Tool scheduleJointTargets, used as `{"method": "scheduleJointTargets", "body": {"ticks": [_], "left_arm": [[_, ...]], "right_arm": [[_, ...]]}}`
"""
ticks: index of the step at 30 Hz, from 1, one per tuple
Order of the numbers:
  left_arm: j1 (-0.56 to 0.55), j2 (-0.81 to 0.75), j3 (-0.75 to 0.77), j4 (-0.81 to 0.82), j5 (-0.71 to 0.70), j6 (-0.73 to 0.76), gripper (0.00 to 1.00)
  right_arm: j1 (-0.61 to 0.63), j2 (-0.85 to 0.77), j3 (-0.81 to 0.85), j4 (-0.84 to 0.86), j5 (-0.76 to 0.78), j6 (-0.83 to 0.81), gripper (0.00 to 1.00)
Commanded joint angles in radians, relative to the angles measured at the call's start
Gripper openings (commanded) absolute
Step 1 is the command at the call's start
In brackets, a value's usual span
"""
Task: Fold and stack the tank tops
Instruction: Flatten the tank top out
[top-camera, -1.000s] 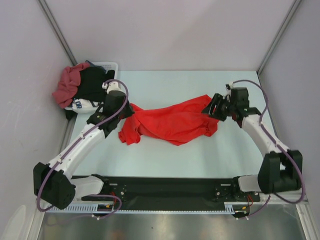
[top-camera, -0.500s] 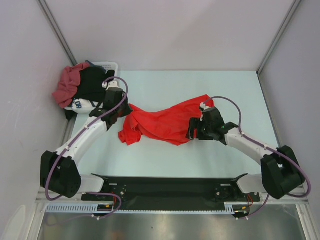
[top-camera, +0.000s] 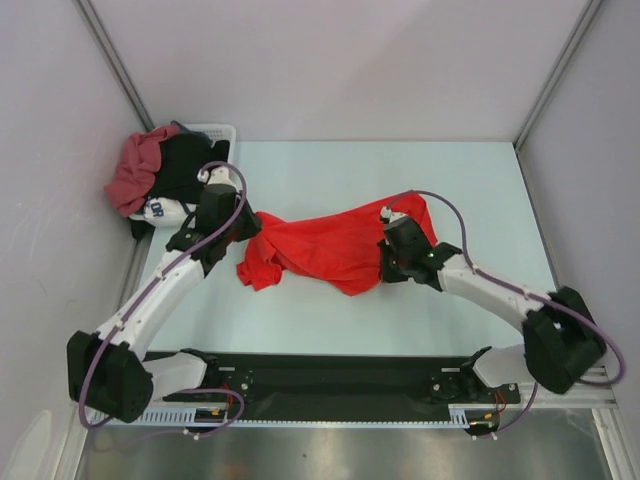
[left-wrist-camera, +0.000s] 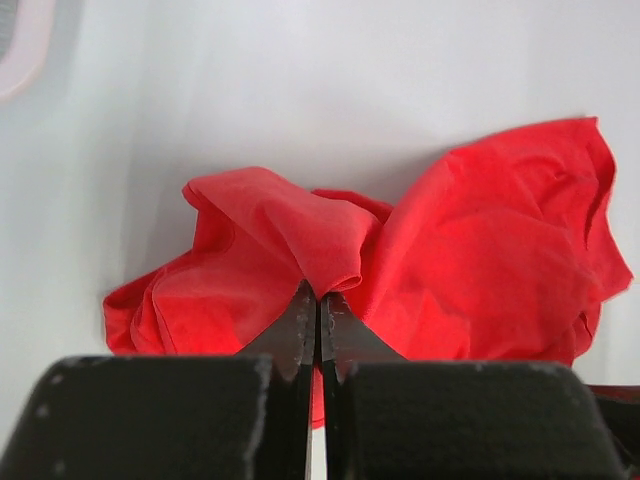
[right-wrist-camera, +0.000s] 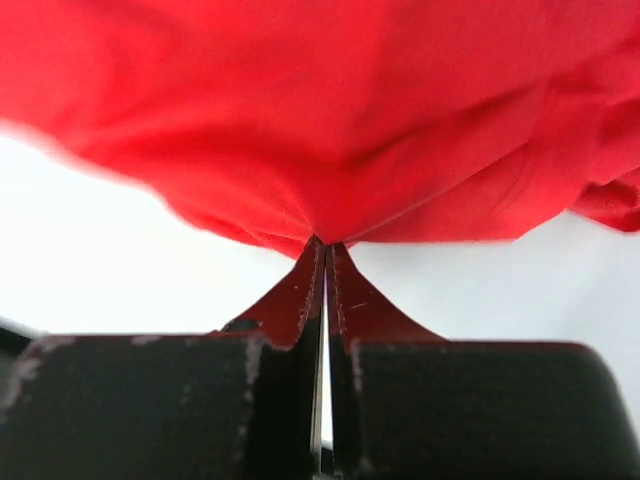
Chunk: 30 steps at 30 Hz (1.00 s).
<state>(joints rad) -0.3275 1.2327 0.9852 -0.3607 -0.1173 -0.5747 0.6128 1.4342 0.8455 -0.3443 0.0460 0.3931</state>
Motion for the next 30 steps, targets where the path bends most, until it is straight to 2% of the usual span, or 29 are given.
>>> {"method": "scheduleJointTargets", "body": {"ticks": [1, 4, 6, 8, 10, 13, 14, 16, 17, 18, 19, 21, 22, 24, 27, 30], "left_arm": [[-0.008, -0.133, -0.065, 0.002, 0.047, 0.018, 0.0], [-0.039, -0.232, -0.134, -0.032, 0.051, 0.019, 0.0], [-0.059, -0.304, -0.16, -0.072, 0.019, 0.019, 0.0], [-0.077, -0.36, -0.163, -0.102, -0.008, 0.019, 0.0], [-0.081, -0.381, -0.157, -0.118, -0.024, 0.022, 0.0], [-0.081, -0.369, -0.14, -0.124, -0.041, 0.035, 0.0], [-0.081, -0.336, -0.128, -0.116, -0.033, 0.038, 0.0], [-0.081, -0.291, -0.122, -0.1, 0.002, 0.045, 0.0], [-0.081, -0.238, -0.12, -0.075, 0.017, 0.047, 0.0], [-0.081, -0.21, -0.12, -0.063, 0.034, 0.049, 0.0], [-0.081, -0.184, -0.123, -0.044, 0.036, 0.044, 0.0], [-0.081, -0.106, -0.129, 0.012, 0.031, 0.041, 0.0], [-0.081, -0.079, -0.126, 0.023, 0.012, 0.038, 0.0], [-0.077, 0.0, -0.083, 0.034, -0.01, 0.038, 0.0], [-0.056, 0.112, 0.001, 0.049, -0.03, 0.041, 0.0], [-0.024, 0.241, 0.121, 0.034, -0.018, 0.049, 0.0]], "right_arm": [[0.08, -0.191, 0.01, -0.137, 0.026, 0.012, 0.0], [0.165, -0.345, 0.058, -0.3, 0.066, 0.032, 0.0], [0.18, -0.464, 0.108, -0.358, 0.077, 0.053, 0.0], [0.174, -0.514, 0.164, -0.402, 0.113, 0.058, 0.0], [0.151, -0.506, 0.256, -0.426, 0.135, 0.037, 0.0], [0.021, -0.397, 0.328, -0.435, 0.039, -0.028, 0.0], [-0.063, -0.365, 0.329, -0.412, -0.065, -0.043, 0.02], [-0.116, -0.266, 0.319, -0.392, -0.122, -0.062, 0.08], [-0.142, -0.236, 0.305, -0.359, -0.141, -0.063, 0.16], [-0.149, -0.215, 0.291, -0.337, -0.147, -0.068, 0.28], [-0.159, -0.175, 0.261, -0.316, -0.152, -0.068, 0.51], [-0.173, -0.155, 0.233, -0.262, -0.15, -0.06, 0.57], [-0.171, -0.153, 0.216, -0.248, -0.152, -0.057, 0.63], [-0.162, -0.179, 0.166, -0.219, -0.173, -0.054, 0.65], [-0.162, -0.238, 0.093, -0.216, -0.155, -0.056, 0.63], [-0.169, -0.284, 0.017, -0.223, -0.109, -0.053, 0.55]]}}
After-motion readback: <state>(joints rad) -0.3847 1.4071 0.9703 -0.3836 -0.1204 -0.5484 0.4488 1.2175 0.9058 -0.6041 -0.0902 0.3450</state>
